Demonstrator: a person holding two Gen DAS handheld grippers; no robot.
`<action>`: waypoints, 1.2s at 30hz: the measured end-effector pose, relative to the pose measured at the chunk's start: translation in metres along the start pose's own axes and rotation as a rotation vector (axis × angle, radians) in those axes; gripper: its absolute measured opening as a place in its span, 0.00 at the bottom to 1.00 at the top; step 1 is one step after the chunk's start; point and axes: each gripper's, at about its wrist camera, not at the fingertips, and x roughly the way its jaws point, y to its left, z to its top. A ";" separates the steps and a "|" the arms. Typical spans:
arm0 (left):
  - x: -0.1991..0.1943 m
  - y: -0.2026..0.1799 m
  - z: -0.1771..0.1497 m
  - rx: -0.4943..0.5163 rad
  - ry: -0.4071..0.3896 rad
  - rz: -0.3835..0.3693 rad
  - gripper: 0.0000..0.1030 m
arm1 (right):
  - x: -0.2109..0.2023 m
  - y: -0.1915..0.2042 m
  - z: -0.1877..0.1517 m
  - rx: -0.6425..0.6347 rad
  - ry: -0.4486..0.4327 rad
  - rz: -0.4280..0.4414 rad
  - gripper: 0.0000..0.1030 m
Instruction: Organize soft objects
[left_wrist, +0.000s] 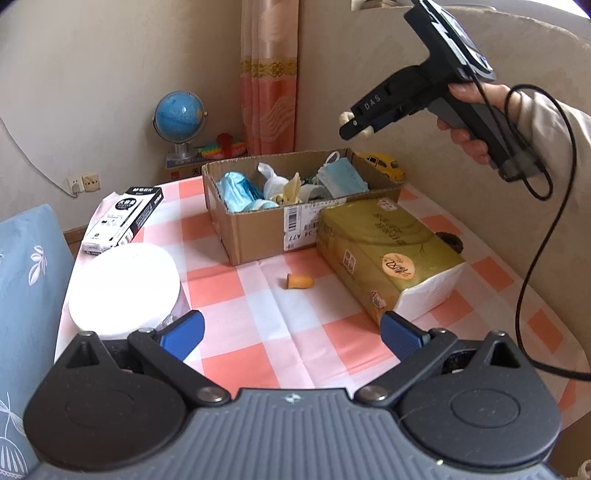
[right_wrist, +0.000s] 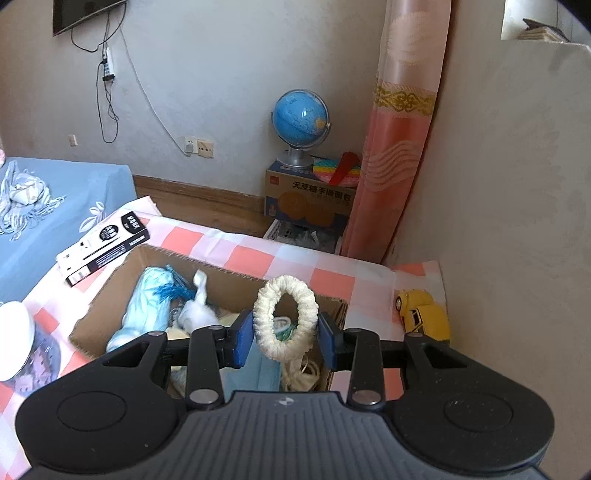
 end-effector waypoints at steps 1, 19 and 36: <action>0.001 0.000 0.000 -0.001 0.002 0.001 0.98 | 0.004 -0.002 0.002 0.006 0.003 0.002 0.41; 0.000 -0.004 -0.001 -0.004 0.014 0.000 0.98 | -0.020 0.004 -0.016 -0.013 -0.008 0.047 1.00; -0.031 -0.020 -0.006 0.026 -0.010 0.009 0.98 | -0.084 0.031 -0.054 -0.043 -0.061 0.017 1.00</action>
